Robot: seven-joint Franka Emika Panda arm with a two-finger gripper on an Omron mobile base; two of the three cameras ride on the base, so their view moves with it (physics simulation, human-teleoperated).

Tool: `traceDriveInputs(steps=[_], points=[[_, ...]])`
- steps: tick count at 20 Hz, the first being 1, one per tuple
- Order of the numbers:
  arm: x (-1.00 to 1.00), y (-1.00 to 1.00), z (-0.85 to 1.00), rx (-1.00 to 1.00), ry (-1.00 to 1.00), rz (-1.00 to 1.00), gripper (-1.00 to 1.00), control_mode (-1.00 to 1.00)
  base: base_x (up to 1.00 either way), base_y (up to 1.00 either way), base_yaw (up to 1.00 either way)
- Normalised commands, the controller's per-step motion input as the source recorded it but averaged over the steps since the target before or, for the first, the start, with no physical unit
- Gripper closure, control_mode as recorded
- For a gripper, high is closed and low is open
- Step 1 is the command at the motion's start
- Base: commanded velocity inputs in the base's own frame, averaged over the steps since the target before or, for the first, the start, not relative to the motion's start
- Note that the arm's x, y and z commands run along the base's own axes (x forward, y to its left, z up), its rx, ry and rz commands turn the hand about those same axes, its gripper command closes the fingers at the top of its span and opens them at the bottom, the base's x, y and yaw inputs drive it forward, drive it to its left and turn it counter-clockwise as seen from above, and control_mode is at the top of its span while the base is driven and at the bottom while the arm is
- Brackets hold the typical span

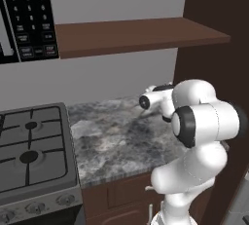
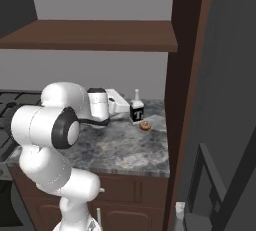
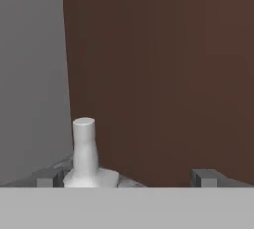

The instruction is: Place the beer and liquor on the top shelf of the fridge to keep them out of children's reach, and place the mushroom on lower shelves for easy access.

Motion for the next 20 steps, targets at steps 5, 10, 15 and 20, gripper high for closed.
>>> traceDriveInputs(steps=[5,10,15,20], points=[[0.44,-0.10,-0.10,0.00,0.00,-0.03,-1.00,-1.00,0.00,0.00,0.00],[0.38,-0.14,-0.15,0.00,0.00,-0.03,-1.00,-1.00,0.00,0.00,0.00],[0.25,-0.19,-0.24,0.00,0.00,-0.03,-1.00,-1.00,0.00,0.00,0.00],[0.23,-0.14,-0.29,0.00,0.00,-0.02,-1.00,-1.00,0.00,0.00,0.00]])
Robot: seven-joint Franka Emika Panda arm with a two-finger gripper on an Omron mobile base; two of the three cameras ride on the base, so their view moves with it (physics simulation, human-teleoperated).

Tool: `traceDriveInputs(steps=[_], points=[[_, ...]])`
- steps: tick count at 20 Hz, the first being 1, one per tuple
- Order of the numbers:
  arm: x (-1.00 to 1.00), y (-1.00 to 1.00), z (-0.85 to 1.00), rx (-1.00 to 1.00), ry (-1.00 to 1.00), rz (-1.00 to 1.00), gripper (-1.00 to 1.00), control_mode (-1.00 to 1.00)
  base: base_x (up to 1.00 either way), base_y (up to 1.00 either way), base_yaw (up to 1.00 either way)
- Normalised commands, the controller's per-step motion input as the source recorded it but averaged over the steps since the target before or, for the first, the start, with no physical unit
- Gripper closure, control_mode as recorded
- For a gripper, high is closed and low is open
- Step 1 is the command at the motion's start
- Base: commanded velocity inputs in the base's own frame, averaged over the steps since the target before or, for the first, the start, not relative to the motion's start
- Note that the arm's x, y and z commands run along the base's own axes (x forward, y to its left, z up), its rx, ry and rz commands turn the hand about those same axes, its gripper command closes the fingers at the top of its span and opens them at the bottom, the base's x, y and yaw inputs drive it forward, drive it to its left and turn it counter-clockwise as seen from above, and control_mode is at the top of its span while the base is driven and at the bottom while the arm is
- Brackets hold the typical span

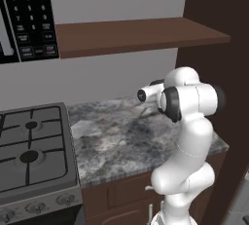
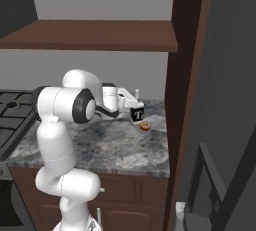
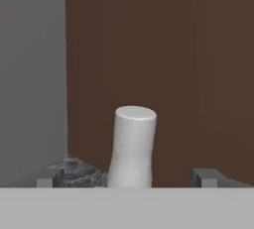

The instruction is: Place the beer and liquor on the top shelf of the fridge to keep them out of children's reach, and place the mushroom on lower shelves for easy access.

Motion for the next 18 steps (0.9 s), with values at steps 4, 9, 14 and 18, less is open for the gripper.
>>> traceDriveInputs(steps=[4,9,14,18], points=[[0.21,-0.09,-0.29,0.00,0.00,0.00,-1.00,-1.00,0.00,0.00,0.00],[0.18,-0.10,-0.33,0.00,0.00,0.00,-1.00,-1.00,0.00,0.00,0.00],[0.09,-0.26,-0.34,0.00,0.00,-0.01,-1.00,-1.00,0.00,0.00,0.00],[0.02,-0.29,-0.37,0.00,0.00,0.00,-1.00,-1.00,0.00,0.00,0.00]])
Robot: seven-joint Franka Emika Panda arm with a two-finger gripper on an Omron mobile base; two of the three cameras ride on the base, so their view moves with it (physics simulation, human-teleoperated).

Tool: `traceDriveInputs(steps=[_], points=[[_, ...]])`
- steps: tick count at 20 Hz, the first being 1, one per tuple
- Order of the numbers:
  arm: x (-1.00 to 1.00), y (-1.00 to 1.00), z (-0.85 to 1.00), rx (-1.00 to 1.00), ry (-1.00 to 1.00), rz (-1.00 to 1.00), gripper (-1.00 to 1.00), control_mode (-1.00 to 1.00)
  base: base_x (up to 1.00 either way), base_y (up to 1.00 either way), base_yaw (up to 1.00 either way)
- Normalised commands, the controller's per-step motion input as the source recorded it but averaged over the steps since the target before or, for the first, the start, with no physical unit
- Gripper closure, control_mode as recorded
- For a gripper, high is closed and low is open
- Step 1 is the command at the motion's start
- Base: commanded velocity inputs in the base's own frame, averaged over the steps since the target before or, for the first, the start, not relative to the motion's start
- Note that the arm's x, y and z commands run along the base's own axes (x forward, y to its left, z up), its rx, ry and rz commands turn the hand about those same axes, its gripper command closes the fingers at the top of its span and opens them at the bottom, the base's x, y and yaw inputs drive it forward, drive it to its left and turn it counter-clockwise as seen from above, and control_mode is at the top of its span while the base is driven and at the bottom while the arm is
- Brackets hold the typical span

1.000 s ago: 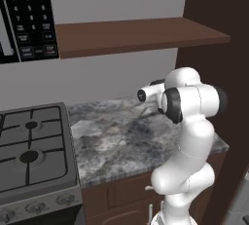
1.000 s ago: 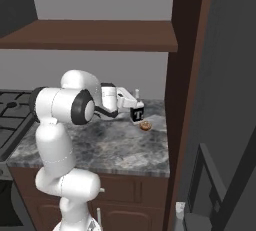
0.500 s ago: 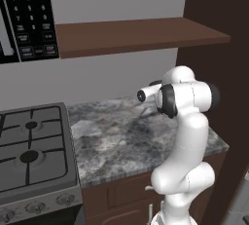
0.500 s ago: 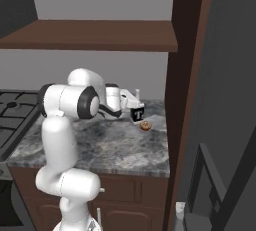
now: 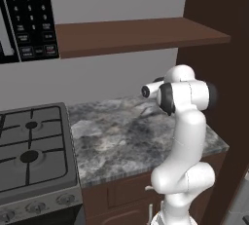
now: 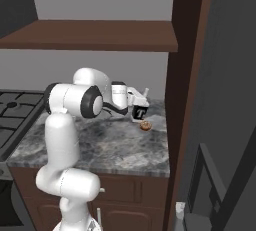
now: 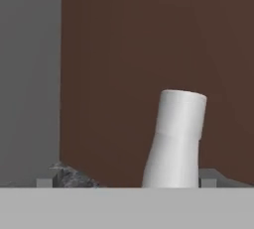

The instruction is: Place the beer and liquor on the top shelf of the fridge to keep them out of children's reach, and place the mushroom on lower shelves for easy access.

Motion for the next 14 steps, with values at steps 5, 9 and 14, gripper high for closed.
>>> traceDriveInputs(steps=[5,9,14], points=[[0.00,-0.22,-0.38,0.00,0.00,0.00,1.00,-1.00,0.00,0.00,0.00],[0.00,-0.31,-0.31,0.00,0.00,0.00,1.00,-1.00,0.00,0.00,0.00],[0.00,-0.23,-0.25,0.00,0.00,0.00,1.00,-1.00,0.00,0.00,0.00]])
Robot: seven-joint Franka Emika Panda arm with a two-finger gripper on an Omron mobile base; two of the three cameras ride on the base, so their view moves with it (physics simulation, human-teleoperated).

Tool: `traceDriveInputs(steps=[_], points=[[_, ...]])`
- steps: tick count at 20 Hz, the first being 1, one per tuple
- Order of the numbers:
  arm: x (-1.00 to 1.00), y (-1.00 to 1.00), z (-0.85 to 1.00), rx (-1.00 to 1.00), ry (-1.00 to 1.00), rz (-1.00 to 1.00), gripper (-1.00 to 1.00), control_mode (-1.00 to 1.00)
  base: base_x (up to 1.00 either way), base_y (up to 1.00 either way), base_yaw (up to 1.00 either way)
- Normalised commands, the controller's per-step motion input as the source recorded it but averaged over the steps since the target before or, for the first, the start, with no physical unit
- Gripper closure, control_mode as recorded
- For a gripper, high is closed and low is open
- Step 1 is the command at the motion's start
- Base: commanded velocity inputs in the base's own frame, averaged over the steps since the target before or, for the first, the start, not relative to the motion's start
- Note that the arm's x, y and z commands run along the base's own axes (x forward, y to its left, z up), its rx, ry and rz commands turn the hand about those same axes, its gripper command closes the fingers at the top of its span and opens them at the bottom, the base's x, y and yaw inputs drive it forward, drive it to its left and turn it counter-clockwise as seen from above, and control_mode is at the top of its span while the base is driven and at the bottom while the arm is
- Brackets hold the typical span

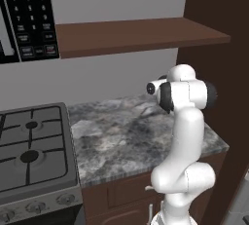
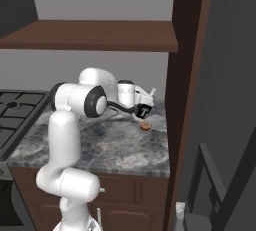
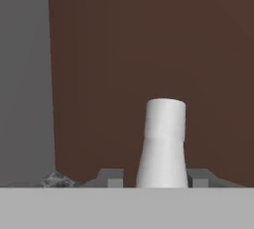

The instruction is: Place the beer and liquor on the top shelf of the fridge to keep them out of children's reach, and place the mushroom on lower shelves for easy access.

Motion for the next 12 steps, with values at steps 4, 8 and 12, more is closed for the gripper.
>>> traceDriveInputs(steps=[4,8,12], points=[[0.01,-0.01,-0.01,0.00,0.00,0.00,1.00,-1.00,0.00,0.00,0.00],[-0.22,0.00,0.01,0.00,-0.04,0.02,1.00,-1.00,0.00,0.00,0.00],[-0.62,0.08,0.25,0.00,-0.19,0.14,1.00,-1.00,0.00,0.00,0.00]])
